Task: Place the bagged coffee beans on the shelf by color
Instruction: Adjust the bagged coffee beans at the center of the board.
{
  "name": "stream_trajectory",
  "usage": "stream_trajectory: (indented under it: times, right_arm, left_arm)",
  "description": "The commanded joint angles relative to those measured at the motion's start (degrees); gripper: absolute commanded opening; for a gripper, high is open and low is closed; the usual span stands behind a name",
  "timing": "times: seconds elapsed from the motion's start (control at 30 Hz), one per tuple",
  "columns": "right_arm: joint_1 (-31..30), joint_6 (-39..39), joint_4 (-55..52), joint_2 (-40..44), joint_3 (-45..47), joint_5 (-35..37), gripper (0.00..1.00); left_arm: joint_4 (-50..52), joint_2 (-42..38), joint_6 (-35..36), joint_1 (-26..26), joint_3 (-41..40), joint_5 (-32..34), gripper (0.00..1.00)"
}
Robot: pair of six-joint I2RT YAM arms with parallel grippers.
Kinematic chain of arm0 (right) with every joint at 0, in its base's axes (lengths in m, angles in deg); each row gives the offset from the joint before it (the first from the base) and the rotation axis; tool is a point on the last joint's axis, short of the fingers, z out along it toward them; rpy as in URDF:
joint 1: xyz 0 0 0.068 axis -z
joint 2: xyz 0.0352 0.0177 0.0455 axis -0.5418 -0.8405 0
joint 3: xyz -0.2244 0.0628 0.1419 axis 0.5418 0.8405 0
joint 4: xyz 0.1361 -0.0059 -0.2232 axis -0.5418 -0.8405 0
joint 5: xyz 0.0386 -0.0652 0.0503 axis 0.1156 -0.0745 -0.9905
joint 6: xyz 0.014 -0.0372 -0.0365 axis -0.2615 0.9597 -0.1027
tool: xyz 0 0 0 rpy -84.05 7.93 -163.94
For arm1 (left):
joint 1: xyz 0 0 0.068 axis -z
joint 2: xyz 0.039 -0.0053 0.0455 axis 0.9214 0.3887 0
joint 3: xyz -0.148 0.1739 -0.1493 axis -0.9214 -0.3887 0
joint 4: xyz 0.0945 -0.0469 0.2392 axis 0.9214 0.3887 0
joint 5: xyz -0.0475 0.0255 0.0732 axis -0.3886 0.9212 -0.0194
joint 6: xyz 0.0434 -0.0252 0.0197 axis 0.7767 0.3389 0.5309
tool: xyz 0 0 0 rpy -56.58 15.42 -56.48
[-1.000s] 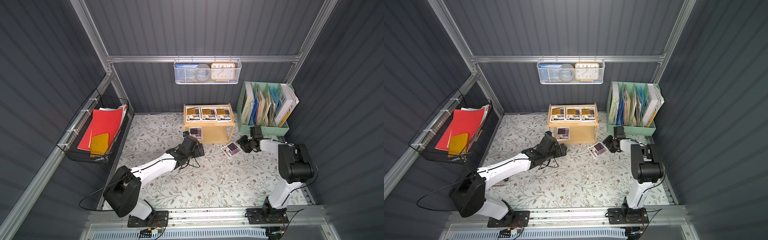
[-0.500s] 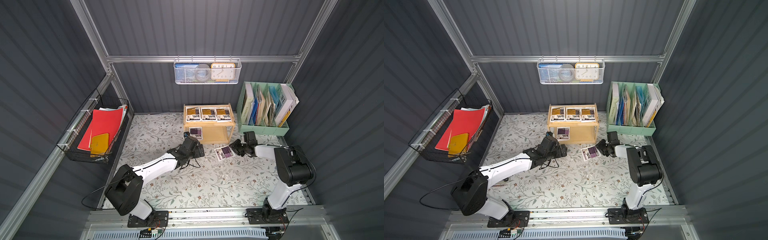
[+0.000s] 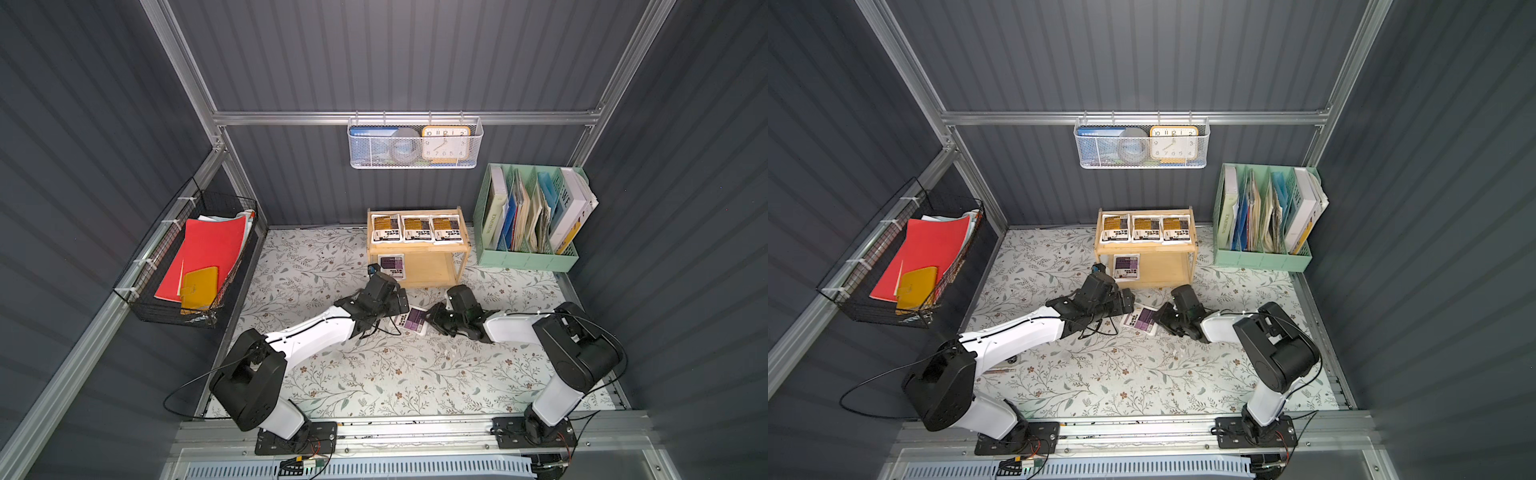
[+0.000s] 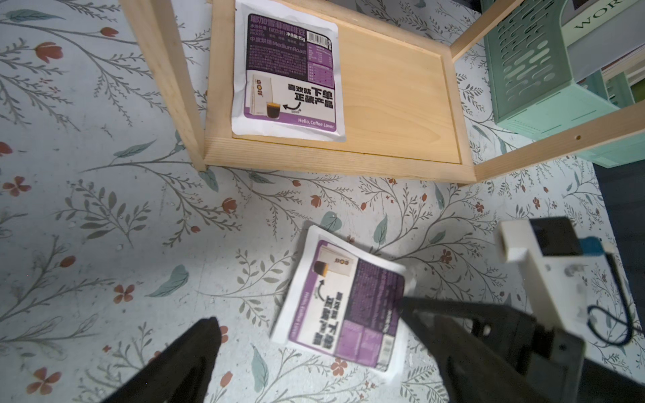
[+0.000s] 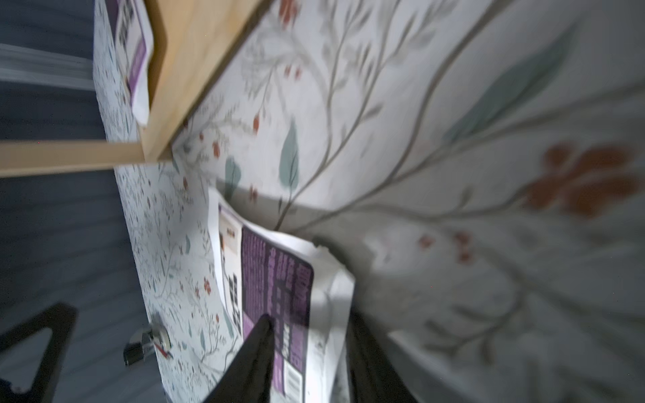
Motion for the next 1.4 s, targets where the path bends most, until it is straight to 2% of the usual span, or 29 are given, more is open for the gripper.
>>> stream_trajectory:
  times: [0.0, 0.07, 0.17, 0.33, 0.57, 0.77, 0.97, 1.37]
  right_arm:
    - [-6.4, -4.9, -8.2, -0.6, 2.1, 3.6, 0.39]
    - [-8.8, -5.9, -8.2, 0.5, 2.0, 4.1, 0.41]
    - [-9.0, -6.6, -8.5, 3.1, 3.1, 5.7, 0.47]
    - [-4.8, -3.4, -13.4, 6.3, 2.0, 6.9, 0.57]
    - [2.9, 2.2, -14.2, 2.0, -1.5, 3.3, 0.58]
    - [3.2, 4.1, -13.1, -3.9, -5.2, 0.6, 0.57]
    - [-0.7, 2.6, -11.5, -5.7, -5.7, 0.8, 0.57]
    - [-14.9, -2.4, -9.1, -9.0, -8.4, 3.9, 0.56]
  left_arm:
    - [0.0, 0.4, -0.5, 0.3, -1.0, 0.8, 1.0]
    - [0.3, -0.2, -3.4, 0.3, -1.4, 1.4, 1.0]
    - [1.7, -2.0, -6.0, 0.3, -2.5, 2.8, 1.0]
    - [3.4, -4.7, -9.4, 0.1, -3.9, 6.7, 1.0]
    - [0.7, -3.8, -10.7, -1.7, -6.4, 3.2, 1.0]
    - [-1.0, -4.2, -10.8, -4.3, -8.8, 0.8, 1.0]
    - [-4.6, -6.3, -10.9, -10.0, -13.3, -4.4, 1.0]
    - [-5.8, -4.2, -7.8, -13.0, -13.5, -3.7, 1.0]
